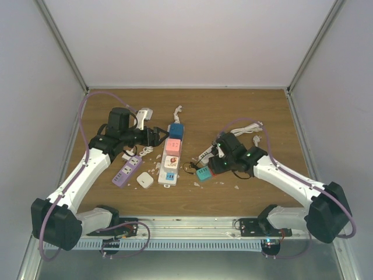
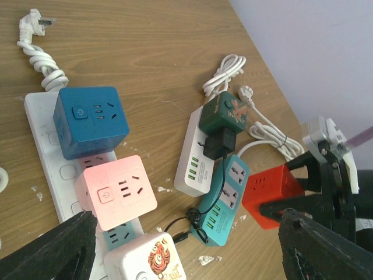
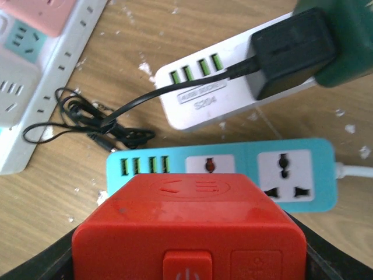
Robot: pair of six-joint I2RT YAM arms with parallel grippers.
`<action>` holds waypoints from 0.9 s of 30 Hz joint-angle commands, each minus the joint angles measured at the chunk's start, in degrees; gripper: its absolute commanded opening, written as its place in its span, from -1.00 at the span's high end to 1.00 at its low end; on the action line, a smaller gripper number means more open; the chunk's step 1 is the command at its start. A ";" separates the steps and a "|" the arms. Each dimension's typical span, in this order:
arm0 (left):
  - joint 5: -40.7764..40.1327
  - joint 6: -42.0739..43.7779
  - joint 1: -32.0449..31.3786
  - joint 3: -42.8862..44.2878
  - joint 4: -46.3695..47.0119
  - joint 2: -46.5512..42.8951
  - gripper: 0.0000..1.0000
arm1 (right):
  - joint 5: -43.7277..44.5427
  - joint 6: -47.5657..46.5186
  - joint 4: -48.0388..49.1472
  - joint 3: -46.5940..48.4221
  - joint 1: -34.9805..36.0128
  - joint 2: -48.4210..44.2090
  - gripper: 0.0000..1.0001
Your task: Insert the plug
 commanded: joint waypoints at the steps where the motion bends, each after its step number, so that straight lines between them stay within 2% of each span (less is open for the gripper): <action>1: -0.58 1.46 -0.48 1.36 1.06 0.10 -0.70 | -2.72 -6.68 1.95 1.00 -4.44 0.42 0.49; 10: -0.50 1.46 -0.46 1.19 1.02 -0.06 -0.70 | -7.85 -9.92 4.38 1.69 -6.61 5.69 0.55; 18: -0.47 1.55 -0.43 0.78 1.10 0.09 -0.70 | -3.40 -8.84 3.72 2.45 -6.60 8.96 0.56; 27: -0.82 1.73 -0.48 0.45 1.09 0.36 -0.71 | -4.06 -8.74 1.41 4.17 -6.63 11.16 0.55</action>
